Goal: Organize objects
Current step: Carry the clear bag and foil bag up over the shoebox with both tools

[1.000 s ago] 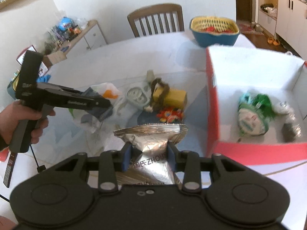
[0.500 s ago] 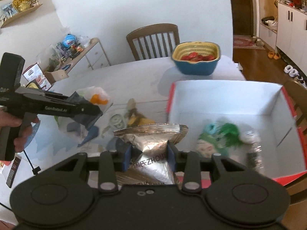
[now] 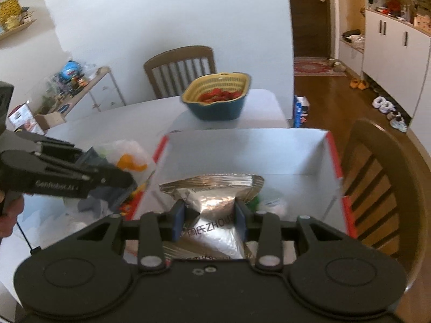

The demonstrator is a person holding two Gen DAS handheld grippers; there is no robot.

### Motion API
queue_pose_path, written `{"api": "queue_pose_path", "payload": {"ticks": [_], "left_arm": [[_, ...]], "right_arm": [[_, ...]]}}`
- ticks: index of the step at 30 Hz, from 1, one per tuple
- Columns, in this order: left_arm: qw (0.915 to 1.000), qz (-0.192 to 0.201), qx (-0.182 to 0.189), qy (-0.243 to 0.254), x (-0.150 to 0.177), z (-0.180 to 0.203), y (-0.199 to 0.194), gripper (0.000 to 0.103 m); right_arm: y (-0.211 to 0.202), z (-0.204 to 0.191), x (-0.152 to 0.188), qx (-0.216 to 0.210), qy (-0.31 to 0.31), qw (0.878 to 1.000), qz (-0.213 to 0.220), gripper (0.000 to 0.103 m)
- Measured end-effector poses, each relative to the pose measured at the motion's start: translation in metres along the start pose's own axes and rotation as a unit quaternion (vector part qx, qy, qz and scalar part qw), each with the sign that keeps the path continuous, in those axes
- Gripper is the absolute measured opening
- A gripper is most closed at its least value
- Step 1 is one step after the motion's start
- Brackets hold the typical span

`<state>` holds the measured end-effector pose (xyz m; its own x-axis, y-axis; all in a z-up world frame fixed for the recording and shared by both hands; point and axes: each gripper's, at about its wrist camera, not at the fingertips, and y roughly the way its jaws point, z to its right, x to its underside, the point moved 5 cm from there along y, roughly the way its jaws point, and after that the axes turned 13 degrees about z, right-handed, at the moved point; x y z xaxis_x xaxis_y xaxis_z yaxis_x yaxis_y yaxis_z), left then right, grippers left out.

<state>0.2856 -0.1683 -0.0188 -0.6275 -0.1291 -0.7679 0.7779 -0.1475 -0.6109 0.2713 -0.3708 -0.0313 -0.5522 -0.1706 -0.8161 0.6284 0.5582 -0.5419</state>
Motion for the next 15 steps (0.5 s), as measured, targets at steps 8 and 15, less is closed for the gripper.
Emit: {"api": "queue_pose_path", "payload": {"ticks": [8,15], "left_arm": [[0.9997,-0.008,-0.004,0.025,-0.007,0.030,0.041,0.038],[0.9985,-0.027,-0.031,0.036,-0.002,0.036,0.082,0.038]], "right_arm": [[0.018,0.041,-0.009,0.019,0.001,1.000,-0.008,0.036],[0.057,0.064,-0.012,0.032,-0.019,0.999,-0.018,0.036]]}}
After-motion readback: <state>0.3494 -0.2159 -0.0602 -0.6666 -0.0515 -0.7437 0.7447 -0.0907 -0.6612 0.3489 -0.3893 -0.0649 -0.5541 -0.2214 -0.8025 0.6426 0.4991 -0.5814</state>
